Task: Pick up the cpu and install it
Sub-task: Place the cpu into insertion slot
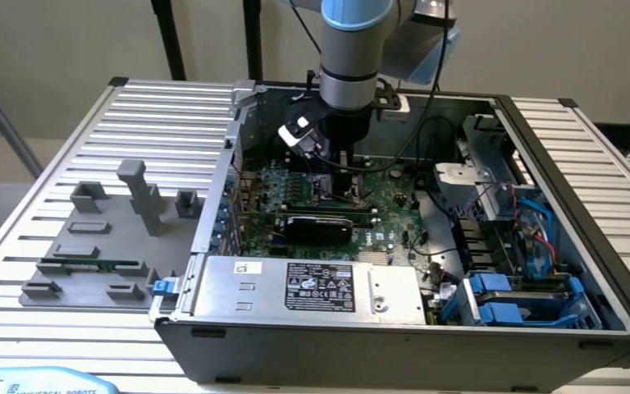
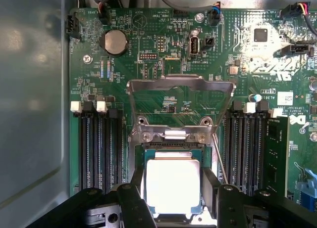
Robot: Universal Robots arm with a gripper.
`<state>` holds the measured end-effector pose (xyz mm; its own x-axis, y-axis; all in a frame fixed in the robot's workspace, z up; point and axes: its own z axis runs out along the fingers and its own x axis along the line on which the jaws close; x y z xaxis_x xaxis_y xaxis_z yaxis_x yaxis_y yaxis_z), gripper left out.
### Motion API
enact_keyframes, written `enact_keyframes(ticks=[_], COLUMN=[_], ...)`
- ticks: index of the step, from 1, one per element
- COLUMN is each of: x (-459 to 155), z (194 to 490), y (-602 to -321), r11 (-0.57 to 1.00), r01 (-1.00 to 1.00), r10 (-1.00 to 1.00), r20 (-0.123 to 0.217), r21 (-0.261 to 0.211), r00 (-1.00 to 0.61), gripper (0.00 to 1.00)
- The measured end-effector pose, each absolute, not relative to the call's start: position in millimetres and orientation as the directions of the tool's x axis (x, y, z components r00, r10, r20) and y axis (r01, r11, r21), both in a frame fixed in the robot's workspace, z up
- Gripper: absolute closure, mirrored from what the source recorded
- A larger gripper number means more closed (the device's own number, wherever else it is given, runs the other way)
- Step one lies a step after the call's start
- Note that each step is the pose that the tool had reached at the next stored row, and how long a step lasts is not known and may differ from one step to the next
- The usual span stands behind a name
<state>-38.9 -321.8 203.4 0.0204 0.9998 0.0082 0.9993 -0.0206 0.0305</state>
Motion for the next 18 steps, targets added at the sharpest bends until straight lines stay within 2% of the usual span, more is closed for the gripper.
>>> enact_keyframes(ticks=[18], x=[-38.9], z=[202.2], y=[-321.9], r11=[-0.032], r01=[0.999], r10=[0.999], r20=[0.005], r21=[0.034], r00=[0.032], gripper=[0.45])
